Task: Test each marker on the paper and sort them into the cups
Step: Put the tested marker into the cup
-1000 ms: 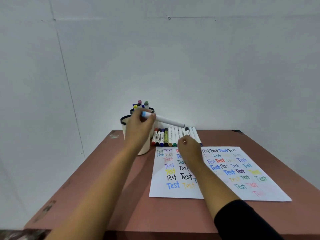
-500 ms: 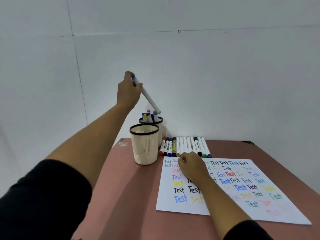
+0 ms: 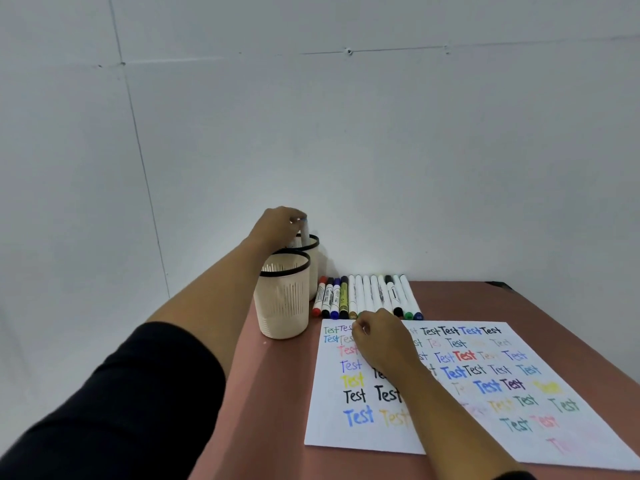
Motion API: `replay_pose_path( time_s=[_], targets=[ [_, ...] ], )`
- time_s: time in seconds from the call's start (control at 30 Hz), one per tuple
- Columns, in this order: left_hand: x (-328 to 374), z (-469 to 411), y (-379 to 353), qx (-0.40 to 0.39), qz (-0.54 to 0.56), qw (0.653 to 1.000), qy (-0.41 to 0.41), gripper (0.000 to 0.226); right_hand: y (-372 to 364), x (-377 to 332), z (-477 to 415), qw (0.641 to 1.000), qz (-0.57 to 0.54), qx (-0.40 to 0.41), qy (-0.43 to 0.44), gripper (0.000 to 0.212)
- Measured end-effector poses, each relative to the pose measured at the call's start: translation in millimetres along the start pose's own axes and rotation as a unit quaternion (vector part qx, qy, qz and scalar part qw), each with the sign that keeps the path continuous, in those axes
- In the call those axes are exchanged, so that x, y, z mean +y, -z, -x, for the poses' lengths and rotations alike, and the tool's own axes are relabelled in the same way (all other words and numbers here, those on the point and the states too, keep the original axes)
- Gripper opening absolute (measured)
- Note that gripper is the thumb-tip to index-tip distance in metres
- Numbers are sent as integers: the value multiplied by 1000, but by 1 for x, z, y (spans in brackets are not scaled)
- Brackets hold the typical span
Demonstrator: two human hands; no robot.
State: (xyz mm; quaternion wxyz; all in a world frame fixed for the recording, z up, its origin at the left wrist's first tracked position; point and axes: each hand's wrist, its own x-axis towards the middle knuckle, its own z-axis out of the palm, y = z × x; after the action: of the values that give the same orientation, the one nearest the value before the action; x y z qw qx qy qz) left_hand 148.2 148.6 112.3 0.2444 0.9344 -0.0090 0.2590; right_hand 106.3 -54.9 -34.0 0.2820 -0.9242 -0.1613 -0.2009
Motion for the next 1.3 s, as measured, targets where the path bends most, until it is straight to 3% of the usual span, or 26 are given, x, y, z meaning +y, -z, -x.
replay_pose_path(
  time_s=[0.07, 0.2, 0.47, 0.63, 0.8, 0.97, 1.3],
  targets=[
    [1, -1, -2, -22, -33, 999, -4, 38, 0, 0, 0, 1000, 0, 1, 1, 28],
    [6, -1, 3, -34, 16, 999, 10, 41, 2, -1, 0, 1000, -5, -2, -4, 28],
    [11, 12, 17, 45, 139, 989, 6, 38, 8, -6, 1, 999, -36, -8, -30, 26],
    [35, 46, 17, 89, 150, 984, -21, 35, 14, -10, 3, 997, -64, -9, -48, 24],
    [56, 101, -13, 51, 151, 985, -73, 32, 24, -15, 3, 988, -130, 9, -79, 19],
    [50, 141, -51, -9, 152, 987, -46, 31, 33, -23, -6, 974, -186, 48, -116, 23],
    [21, 160, -73, -39, 169, 984, 42, 29, 62, 11, -34, 981, -114, 29, -157, 21]
  ],
)
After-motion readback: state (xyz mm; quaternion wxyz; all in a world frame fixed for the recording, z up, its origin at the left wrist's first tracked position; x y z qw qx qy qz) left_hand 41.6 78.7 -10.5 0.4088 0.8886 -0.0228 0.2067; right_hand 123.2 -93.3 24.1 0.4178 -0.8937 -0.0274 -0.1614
